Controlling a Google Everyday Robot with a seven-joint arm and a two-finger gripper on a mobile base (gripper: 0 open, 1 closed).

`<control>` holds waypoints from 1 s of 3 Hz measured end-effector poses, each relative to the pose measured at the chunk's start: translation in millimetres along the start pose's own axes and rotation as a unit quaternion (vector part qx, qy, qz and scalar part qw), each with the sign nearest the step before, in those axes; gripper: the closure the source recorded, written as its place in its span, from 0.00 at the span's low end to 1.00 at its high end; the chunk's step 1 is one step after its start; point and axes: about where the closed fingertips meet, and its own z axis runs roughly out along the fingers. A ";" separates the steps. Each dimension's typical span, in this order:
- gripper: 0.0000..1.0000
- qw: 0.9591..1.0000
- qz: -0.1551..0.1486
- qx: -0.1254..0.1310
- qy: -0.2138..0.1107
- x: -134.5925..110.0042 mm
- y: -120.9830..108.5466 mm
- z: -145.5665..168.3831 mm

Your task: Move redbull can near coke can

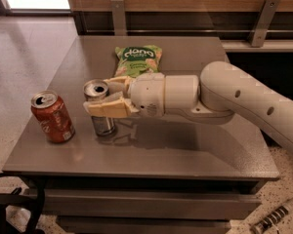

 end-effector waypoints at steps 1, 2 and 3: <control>1.00 1.000 0.003 0.007 0.016 13.5 1.7 3.3; 0.84 1.000 0.003 0.005 0.016 12.9 2.6 4.6; 0.51 1.000 0.002 0.003 0.016 12.2 3.8 6.1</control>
Offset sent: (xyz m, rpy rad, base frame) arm -0.0007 0.0018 -0.0117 -0.0259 0.0077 -0.0128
